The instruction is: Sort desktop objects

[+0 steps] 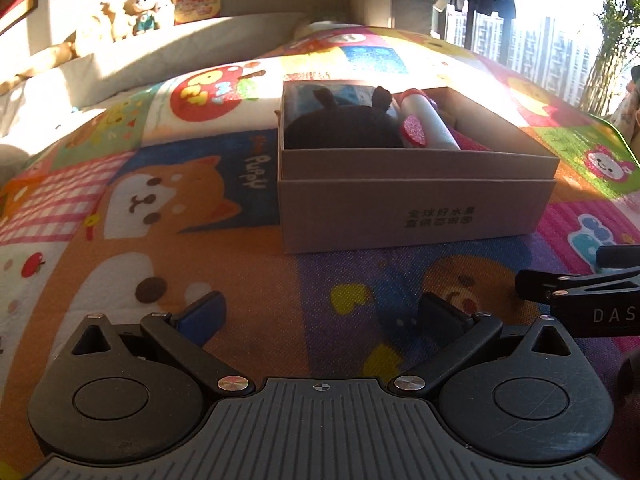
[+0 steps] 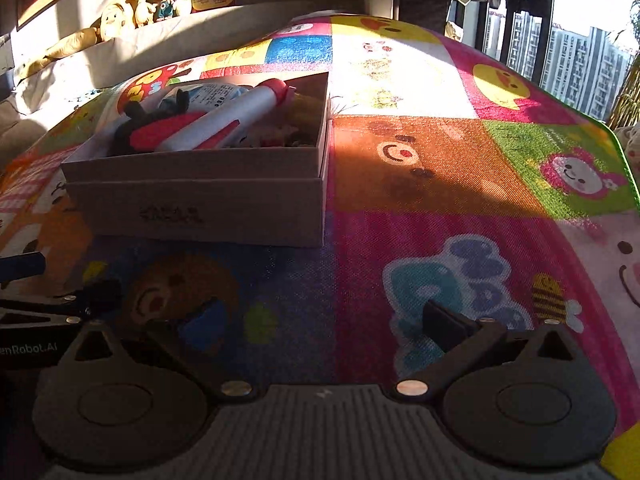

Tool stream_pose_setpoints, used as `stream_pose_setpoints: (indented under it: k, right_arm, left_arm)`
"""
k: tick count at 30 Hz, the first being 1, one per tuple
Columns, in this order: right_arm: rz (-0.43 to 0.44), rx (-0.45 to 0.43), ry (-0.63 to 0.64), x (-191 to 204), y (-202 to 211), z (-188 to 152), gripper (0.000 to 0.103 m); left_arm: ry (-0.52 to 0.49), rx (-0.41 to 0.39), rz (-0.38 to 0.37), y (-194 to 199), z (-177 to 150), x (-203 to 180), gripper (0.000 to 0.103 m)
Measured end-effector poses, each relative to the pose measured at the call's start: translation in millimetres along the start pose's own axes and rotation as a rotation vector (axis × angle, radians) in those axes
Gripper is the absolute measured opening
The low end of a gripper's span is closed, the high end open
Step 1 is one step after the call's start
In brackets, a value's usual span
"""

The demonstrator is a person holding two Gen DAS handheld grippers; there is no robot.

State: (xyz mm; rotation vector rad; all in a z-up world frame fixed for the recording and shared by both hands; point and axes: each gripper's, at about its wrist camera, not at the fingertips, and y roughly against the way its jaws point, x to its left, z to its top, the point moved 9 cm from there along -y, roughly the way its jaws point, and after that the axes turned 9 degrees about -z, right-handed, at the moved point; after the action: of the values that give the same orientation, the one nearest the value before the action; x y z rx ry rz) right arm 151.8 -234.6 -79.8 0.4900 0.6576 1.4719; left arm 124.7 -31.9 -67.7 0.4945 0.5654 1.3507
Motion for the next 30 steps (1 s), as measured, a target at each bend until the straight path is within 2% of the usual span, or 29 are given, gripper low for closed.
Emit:
stream_pose_setpoints:
  k: [10, 30]
  right_arm:
    - [-0.007, -0.051, -0.023, 2.1, -4.0, 2.5, 0.103]
    - [-0.006, -0.053, -0.025, 2.6, -4.4, 3.1, 0.103]
  left_arm:
    - [0.028, -0.003, 0.025, -1.0, -0.1, 3.4, 0.103]
    - [0.019, 0.0, 0.034, -1.0, -0.4, 3.2, 0.103]
